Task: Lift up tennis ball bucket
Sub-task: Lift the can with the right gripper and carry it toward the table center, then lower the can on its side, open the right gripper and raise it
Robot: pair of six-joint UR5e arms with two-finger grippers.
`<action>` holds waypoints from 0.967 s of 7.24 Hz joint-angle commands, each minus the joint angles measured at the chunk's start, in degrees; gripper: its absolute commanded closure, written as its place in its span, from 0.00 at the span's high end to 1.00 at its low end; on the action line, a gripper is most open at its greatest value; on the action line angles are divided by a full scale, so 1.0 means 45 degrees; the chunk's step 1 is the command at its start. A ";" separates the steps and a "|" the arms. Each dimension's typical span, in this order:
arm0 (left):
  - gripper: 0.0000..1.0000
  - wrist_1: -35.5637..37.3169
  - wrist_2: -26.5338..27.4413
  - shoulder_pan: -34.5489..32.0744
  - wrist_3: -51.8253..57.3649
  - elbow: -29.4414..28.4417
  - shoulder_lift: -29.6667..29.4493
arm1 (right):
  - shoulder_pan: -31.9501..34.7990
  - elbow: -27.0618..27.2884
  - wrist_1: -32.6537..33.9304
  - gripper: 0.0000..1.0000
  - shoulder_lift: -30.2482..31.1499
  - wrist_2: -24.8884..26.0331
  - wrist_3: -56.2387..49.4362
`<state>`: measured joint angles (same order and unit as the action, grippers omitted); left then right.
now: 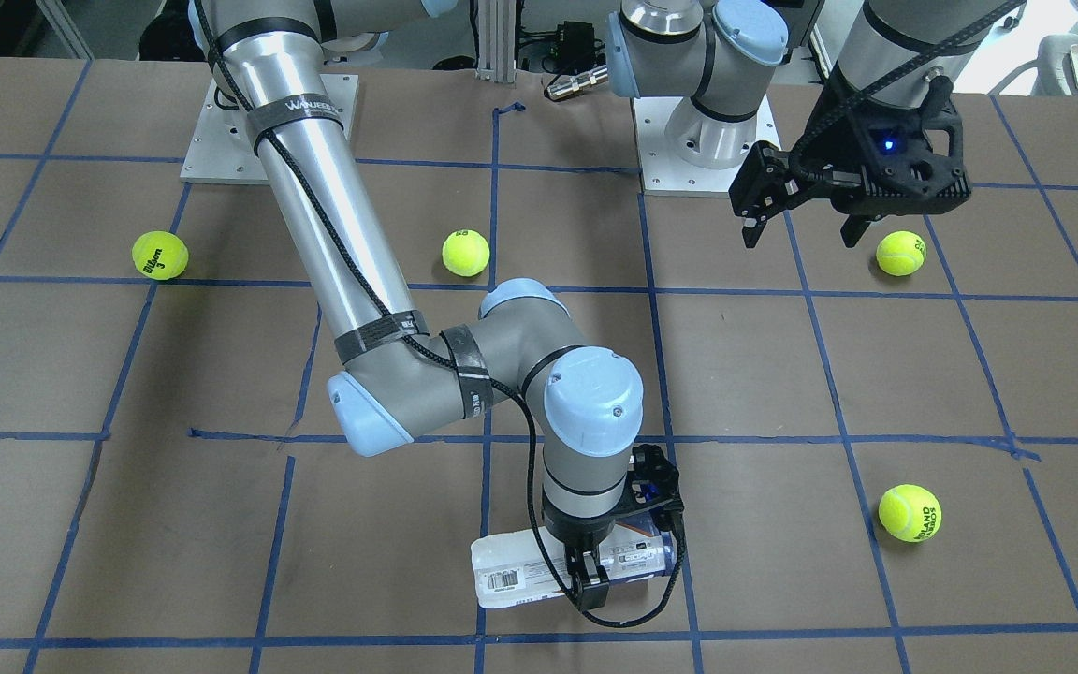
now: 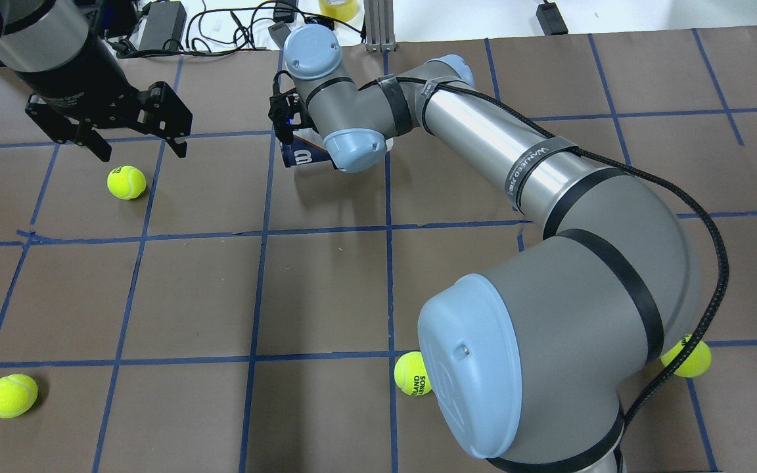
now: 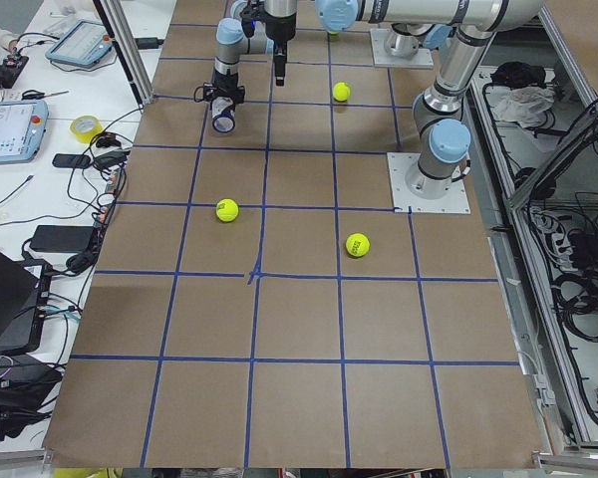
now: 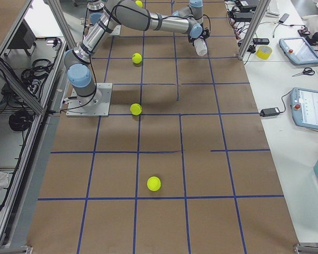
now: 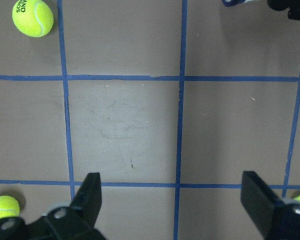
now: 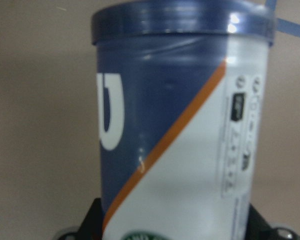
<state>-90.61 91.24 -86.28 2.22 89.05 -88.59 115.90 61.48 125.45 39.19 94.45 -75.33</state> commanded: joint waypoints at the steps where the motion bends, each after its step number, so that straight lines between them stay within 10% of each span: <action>1: 1.00 0.0000 -0.0041 0.0014 0.0014 0.0016 0.0000 | 0.0143 0.0049 -0.0316 1.00 0.0117 0.0163 -0.0753; 7: 1.00 0.0890 -0.1251 0.1127 -0.0082 0.0033 -0.0544 | -0.3502 0.2792 -0.3793 1.00 0.4580 0.0104 -0.0117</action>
<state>-89.36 86.42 -81.62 2.25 88.49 -90.03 104.73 68.73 109.95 54.67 95.04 -77.13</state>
